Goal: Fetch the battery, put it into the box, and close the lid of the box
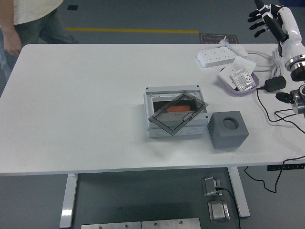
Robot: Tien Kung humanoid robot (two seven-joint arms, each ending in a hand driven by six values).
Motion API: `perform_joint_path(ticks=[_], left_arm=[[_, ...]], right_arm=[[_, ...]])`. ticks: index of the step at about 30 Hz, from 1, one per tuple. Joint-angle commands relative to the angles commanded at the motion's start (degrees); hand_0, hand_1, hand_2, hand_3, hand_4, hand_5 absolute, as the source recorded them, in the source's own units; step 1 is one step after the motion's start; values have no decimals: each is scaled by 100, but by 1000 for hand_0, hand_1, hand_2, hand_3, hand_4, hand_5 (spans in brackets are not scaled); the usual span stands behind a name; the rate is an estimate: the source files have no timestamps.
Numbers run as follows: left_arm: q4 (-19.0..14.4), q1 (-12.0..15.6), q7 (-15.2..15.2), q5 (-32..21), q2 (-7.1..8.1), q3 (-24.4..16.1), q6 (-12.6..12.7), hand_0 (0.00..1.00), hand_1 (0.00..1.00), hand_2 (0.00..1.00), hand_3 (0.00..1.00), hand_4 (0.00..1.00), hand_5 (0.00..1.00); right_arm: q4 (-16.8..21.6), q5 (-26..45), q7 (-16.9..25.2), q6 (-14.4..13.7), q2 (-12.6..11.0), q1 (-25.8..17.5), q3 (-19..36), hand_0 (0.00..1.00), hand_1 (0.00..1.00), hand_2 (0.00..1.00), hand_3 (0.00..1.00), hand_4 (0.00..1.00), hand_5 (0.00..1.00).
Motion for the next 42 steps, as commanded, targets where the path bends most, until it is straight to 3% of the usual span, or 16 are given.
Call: perform_joint_path(ticks=[1,2,7,8,9,13,14,19,20,22,32,42], left_arm=[[0,-2,0,1,-2,-6,-3,443,590,544,533,329,2],[0,-3,1,4,-4,-16,-5,443,589,543,532,325,2],[0,-5,4,22,-18,-60,-8,443,589,543,532,325,2],[0,-5,3,19,-20,-61,-8,443,588,543,533,329,2],[0,-6,4,22,-22,-70,-8,443,588,543,533,329,2],[0,-10,2,14,-23,-88,-14,443,588,543,533,329,2],[0,-12,0,8,-22,-93,-18,444,588,542,533,332,2],[0,-10,-9,11,-9,-150,-21,444,588,542,533,332,2],[0,-8,-11,13,-7,-165,-20,446,587,542,533,334,2],[0,-5,-14,20,-6,-190,-19,446,587,542,533,334,2],[0,7,-21,-1,-12,-217,-31,448,586,540,532,341,2],[0,42,-16,-22,-10,-285,-64,448,585,540,532,342,2]], right_arm=[[-49,139,99,22,17,-37,12,317,455,503,475,827,805],[-106,301,208,51,40,-81,24,457,522,561,557,795,757],[-340,978,565,202,159,-234,73,457,522,561,557,795,757],[-369,1097,596,234,177,-259,87,532,583,601,606,795,732],[-385,1183,612,262,188,-282,97,532,583,601,606,795,732],[-370,1336,576,401,178,-378,124,532,583,601,606,795,732],[-343,1343,539,452,162,-412,127,603,613,630,628,802,733],[-191,1345,344,708,63,-594,108,603,613,630,628,802,733],[-157,1341,314,751,40,-637,94,654,621,641,637,805,736],[-92,1343,284,796,2,-717,69,654,621,641,637,805,736],[400,1609,465,635,23,-1200,158,713,659,680,667,821,769],[487,1600,442,638,63,-1312,204,703,645,672,654,817,765]])
